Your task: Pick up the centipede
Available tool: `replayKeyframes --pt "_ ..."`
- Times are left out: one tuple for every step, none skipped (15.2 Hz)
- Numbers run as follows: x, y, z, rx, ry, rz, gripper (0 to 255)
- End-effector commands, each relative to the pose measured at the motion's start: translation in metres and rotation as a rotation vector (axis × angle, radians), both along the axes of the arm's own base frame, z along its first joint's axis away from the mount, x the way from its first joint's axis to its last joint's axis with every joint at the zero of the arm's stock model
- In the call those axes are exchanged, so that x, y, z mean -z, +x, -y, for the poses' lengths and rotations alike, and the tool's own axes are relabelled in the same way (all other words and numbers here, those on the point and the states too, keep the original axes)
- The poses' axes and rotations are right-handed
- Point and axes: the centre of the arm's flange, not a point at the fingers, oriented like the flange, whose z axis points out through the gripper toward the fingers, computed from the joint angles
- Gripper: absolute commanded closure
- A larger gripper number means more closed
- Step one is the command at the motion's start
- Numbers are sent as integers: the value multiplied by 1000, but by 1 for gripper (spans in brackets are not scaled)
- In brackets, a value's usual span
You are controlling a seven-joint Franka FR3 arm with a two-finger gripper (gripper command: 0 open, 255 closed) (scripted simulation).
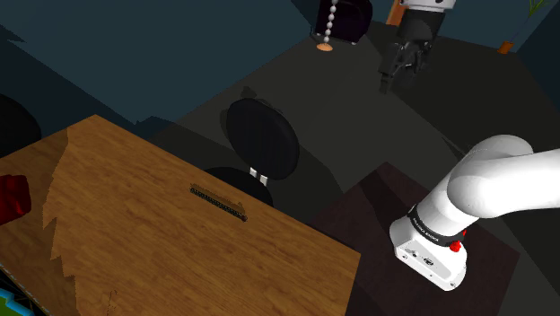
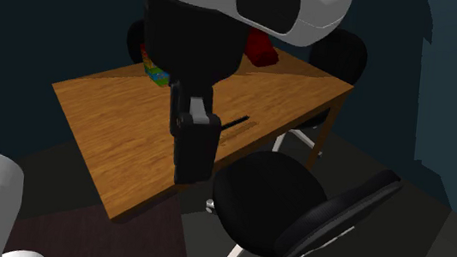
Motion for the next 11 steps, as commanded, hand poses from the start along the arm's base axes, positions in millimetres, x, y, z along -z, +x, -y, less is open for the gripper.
replayKeyframes --pt "0 0 0 0 0 0 0" --pt "7 6 -9 -11 -1 2 0" --pt "15 12 -19 -22 -2 5 0" --pt "22 18 -28 -33 -3 7 0" --pt "30 24 -37 -44 -4 9 0" --pt "37 29 -47 -55 -5 11 0" --pt "45 35 -56 -66 -6 14 0" --pt "52 41 -66 -77 -6 16 0" --pt "60 46 -75 -88 -7 18 0" --pt "67 51 -85 -99 -8 20 0" --pt "75 57 -95 -110 -9 23 0"
